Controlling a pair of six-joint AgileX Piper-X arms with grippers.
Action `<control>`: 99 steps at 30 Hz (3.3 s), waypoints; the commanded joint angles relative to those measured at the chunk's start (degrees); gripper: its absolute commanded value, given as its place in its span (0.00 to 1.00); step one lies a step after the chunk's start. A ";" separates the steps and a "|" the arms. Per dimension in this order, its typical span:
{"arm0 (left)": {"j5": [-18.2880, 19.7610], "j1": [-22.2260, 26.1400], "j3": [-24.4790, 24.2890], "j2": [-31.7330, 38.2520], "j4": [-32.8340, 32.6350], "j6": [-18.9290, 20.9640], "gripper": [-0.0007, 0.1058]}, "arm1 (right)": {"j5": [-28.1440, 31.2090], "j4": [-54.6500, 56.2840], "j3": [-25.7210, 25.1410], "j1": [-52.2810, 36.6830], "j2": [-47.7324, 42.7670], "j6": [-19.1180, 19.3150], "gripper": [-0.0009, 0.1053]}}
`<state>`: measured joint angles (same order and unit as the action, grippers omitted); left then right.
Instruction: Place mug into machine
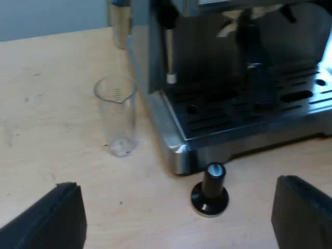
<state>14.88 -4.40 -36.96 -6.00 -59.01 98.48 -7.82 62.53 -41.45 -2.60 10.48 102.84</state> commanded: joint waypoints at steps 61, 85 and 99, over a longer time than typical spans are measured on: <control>3.85 -24.45 -4.19 -21.84 18.79 0.49 0.75 | -3.04 -22.84 7.95 8.11 12.25 4.92 0.73; 3.85 -24.45 -4.19 -21.84 18.69 0.49 0.75 | 0.36 -52.22 27.44 8.11 12.25 4.92 0.73; 3.85 -24.45 -4.19 -21.84 18.69 0.49 0.75 | 0.36 -62.53 29.34 8.11 19.48 4.92 0.73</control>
<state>18.38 -28.60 -40.76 -27.99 -41.37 98.47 -7.43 3.52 -12.21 5.44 27.75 107.26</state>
